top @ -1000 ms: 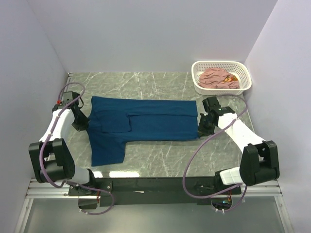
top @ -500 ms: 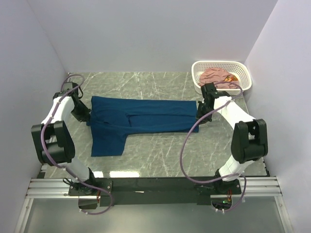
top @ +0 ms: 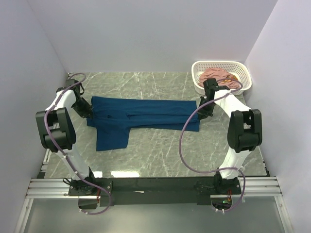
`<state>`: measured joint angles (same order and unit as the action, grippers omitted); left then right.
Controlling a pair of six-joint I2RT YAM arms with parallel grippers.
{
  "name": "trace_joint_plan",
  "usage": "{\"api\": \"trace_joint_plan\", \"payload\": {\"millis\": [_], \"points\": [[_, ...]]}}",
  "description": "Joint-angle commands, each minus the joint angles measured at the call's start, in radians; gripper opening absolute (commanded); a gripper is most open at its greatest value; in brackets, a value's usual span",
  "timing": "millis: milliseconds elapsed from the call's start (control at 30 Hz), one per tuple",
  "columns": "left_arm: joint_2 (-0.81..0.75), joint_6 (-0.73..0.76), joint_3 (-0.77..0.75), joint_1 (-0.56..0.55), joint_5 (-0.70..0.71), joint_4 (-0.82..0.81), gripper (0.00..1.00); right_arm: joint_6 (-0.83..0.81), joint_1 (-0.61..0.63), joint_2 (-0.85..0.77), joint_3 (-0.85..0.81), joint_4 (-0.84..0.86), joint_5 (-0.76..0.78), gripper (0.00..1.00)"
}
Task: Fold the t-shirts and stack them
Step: Fold the tshirt
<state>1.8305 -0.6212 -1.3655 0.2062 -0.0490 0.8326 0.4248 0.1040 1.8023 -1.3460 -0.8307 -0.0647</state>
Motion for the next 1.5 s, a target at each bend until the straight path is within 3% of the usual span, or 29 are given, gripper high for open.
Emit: {"api": "trace_joint_plan", "payload": {"millis": [0, 800, 1200, 1267, 1300, 1333, 1467], "points": [[0.027, 0.0, -0.064, 0.012, -0.025, -0.017, 0.01, -0.008, -0.026, 0.02, -0.045, 0.015, 0.031, 0.0], [0.085, -0.008, -0.113, 0.024, 0.038, -0.026, 0.01, -0.023, -0.032, 0.146, -0.131, 0.07, -0.02, 0.0], [0.122, -0.014, -0.127, 0.024, 0.046, -0.052, 0.01, -0.023, -0.032, 0.178, -0.137, 0.104, 0.005, 0.11], [0.116, -0.015, -0.133, 0.022, 0.047, -0.05, 0.06, -0.023, -0.032, 0.175, -0.143, 0.099, 0.002, 0.17], [0.102, -0.017, -0.133, 0.022, 0.047, -0.05, 0.17, -0.023, -0.032, 0.163, -0.142, 0.099, 0.0, 0.22], [0.09, -0.018, -0.13, 0.022, 0.047, -0.052, 0.23, -0.023, -0.03, 0.154, -0.143, 0.099, -0.004, 0.3], [0.021, -0.026, -0.103, 0.022, 0.073, -0.055, 0.43, -0.018, -0.021, 0.091, -0.128, 0.096, -0.004, 0.39]]}}
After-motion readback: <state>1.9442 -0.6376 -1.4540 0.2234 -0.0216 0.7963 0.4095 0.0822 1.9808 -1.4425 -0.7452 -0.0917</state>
